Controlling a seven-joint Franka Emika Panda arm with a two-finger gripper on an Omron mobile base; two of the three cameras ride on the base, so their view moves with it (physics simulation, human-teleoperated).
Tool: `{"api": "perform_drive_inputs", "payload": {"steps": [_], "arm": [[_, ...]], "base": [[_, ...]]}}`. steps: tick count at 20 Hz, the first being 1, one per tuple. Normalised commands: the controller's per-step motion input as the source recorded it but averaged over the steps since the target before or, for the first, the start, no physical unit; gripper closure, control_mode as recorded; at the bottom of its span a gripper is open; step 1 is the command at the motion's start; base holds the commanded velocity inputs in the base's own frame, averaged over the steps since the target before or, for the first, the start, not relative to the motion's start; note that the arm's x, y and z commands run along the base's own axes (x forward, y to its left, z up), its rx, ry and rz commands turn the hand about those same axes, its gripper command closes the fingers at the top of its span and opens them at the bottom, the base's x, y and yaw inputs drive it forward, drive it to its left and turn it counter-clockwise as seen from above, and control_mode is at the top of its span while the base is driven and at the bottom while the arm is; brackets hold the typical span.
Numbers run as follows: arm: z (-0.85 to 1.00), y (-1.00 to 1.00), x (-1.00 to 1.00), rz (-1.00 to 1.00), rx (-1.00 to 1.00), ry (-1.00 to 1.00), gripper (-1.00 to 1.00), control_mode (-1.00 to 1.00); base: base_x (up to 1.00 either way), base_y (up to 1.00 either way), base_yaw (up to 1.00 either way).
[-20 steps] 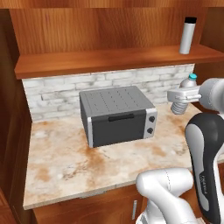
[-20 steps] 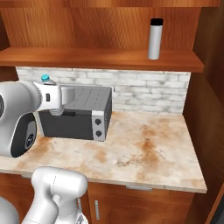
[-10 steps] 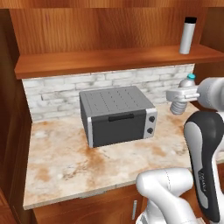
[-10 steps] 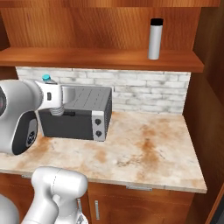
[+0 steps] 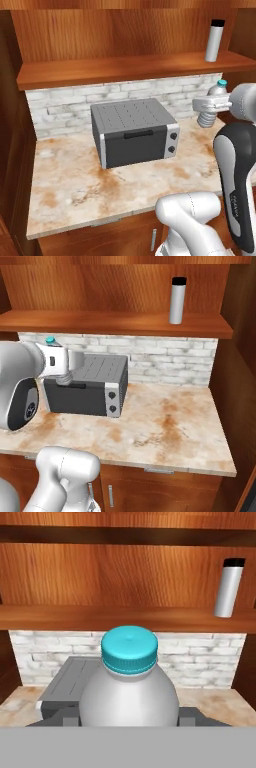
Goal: Pick the milk, bottled water, water bottle from the counter and place them in the open cabinet.
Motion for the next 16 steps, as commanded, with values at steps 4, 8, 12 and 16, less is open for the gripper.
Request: {"api": "perform_drive_inputs", "payload": {"steps": [4, 8, 12, 16], "arm": [[0.35, 0.00, 0.00, -0.14, 0.00, 0.01, 1.00, -1.00], [0.35, 0.00, 0.00, -0.13, 0.00, 0.00, 1.00, -1.00], [0.28, -0.02, 0.04, -0.09, 0.00, -0.01, 1.00, -1.00], [0.27, -0.14, 0.15, 0.00, 0.00, -0.03, 1.00, -1.00]], "base": [[0.00, 0.00, 0.00], [0.00, 0.00, 0.00], [0.00, 0.00, 0.00], [0.00, 0.00, 0.00]]}}
